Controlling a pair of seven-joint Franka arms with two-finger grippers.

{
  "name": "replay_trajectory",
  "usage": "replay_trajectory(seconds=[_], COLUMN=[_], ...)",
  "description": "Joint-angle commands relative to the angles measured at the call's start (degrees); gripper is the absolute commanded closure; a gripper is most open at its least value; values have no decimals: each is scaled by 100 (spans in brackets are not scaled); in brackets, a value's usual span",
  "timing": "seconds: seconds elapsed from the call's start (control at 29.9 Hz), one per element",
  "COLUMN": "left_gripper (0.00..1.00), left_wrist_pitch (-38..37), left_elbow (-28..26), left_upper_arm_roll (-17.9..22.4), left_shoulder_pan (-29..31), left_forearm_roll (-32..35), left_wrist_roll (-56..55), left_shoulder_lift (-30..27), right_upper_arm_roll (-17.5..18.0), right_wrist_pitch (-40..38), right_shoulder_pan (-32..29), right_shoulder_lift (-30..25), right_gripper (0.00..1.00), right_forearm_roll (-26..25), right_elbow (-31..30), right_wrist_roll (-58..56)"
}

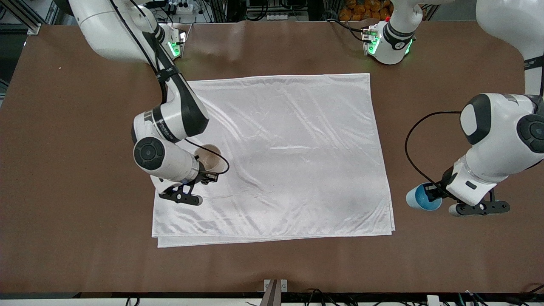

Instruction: Place blue cup into white mug on cloth

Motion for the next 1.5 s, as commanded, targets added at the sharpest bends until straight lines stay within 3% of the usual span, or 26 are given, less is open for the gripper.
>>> replay_trajectory(seconds=[0.0,0.6,0.9,1.27,1.47], left_gripper=[100,100,100,100,100], left_wrist_pitch=[-231,-961,-1128,-1269,-1269], left_elbow=[-21,146,225,471,559], left_upper_arm_roll=[-137,-761,-1104,-1104,-1095], left_shoulder_pan=[-9,-18,-44,-378,-589], left_forearm_roll=[-49,39,39,39,39], left_wrist_roll=[-48,-382,-461,-557,-856], left_shoulder_lift=[-292,-670,-758,-670,-600], right_upper_arm_roll=[-31,-31,-40,-57,-57], right_wrist_pitch=[-50,1084,1163,1418,1436], right_shoulder_pan=[199,841,1044,1175,1167], right_shoulder_lift=[251,787,963,1200,1253], right_gripper=[100,100,100,100,77], right_forearm_roll=[293,426,417,356,119], right_elbow=[389,442,433,424,415], right_wrist_roll=[670,2322,2613,2771,2771])
